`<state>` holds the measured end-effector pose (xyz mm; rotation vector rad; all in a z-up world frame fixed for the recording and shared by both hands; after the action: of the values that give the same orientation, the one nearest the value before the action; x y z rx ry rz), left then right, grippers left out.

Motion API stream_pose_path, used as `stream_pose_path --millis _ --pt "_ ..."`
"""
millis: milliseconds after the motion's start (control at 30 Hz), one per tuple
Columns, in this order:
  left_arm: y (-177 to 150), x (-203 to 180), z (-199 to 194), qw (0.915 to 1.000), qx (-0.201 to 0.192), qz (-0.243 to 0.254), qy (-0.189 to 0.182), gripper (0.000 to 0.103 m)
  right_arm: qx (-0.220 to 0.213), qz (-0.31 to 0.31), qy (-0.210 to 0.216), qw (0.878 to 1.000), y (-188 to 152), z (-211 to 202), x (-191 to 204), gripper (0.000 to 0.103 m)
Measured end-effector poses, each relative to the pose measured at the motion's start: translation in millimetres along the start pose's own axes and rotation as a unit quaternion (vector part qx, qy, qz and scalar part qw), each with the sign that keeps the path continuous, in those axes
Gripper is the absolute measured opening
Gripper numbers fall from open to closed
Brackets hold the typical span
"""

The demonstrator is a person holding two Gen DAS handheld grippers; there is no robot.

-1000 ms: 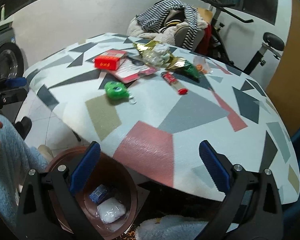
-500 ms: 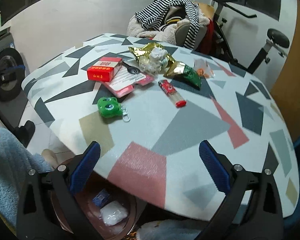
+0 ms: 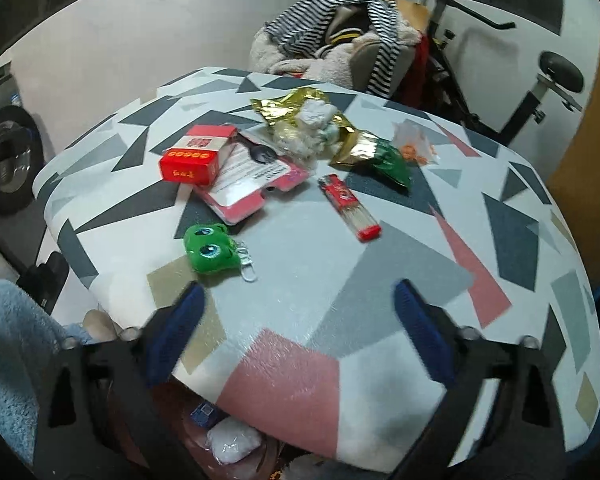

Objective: Collect trash
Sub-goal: 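Grasp the green frog keychain with the right tool while the left tool grasps the red cigarette pack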

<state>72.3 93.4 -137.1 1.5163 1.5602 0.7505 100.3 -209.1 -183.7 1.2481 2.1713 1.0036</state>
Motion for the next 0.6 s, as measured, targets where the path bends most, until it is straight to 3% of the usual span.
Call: stream_pose_path --millis 333,533,600 --pt "-4 -2 25 0.9995 0.031 -0.005 -0.006 0.097 0.029 0.050 0.085 0.995 12 48 23 0.064" --pt "-3 1 44 0.9967 0.056 -0.050 -0.029 0.097 0.048 0.042 0.076 0.995 14 69 31 0.058" --pt "-4 0 54 0.9942 0.067 -0.074 -0.040 0.097 0.048 0.019 0.071 0.996 12 67 36 0.045"
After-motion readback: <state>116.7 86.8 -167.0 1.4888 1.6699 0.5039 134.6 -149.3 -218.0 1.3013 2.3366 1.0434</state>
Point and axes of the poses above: each gripper's, at about its wrist camera, not at the fingertips, and z roughly the way its jaws point, x to its left, y to its top, the point moved 1 cm from there along z, roughly the way its jaws point, and after that the axes turned 9 degrees about -x, right-handed, at the moved point
